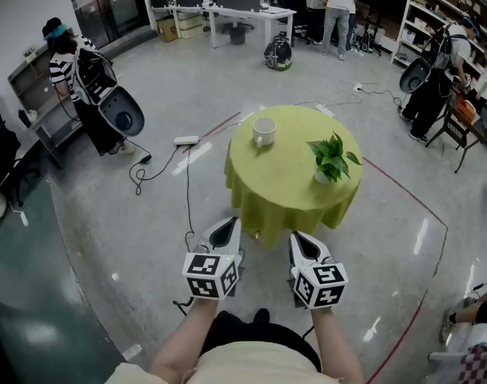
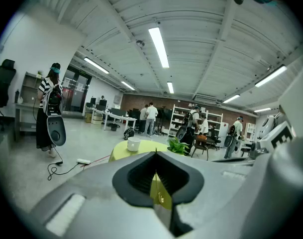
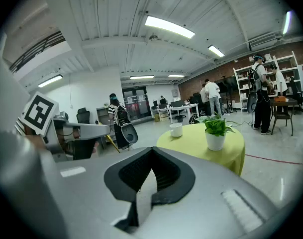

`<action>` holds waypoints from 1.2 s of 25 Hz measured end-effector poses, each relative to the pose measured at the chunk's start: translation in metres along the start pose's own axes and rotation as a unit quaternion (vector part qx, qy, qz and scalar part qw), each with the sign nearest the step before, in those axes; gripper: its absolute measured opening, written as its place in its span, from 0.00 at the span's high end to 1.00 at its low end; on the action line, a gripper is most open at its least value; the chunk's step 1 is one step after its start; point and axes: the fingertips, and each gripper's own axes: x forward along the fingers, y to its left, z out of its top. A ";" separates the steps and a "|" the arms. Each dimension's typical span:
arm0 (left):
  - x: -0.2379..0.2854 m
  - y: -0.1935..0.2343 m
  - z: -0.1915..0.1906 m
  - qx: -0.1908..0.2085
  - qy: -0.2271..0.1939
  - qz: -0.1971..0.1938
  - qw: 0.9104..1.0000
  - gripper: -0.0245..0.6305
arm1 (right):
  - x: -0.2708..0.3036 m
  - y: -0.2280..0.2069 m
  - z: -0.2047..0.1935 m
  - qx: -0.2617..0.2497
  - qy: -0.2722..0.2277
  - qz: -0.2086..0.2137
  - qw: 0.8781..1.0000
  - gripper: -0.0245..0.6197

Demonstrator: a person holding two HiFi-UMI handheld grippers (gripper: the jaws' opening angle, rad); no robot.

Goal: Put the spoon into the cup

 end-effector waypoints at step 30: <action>0.112 0.074 0.009 0.005 0.034 -0.010 0.999 0.96 | 0.112 -0.053 0.035 0.041 -0.012 -0.017 0.999 0.96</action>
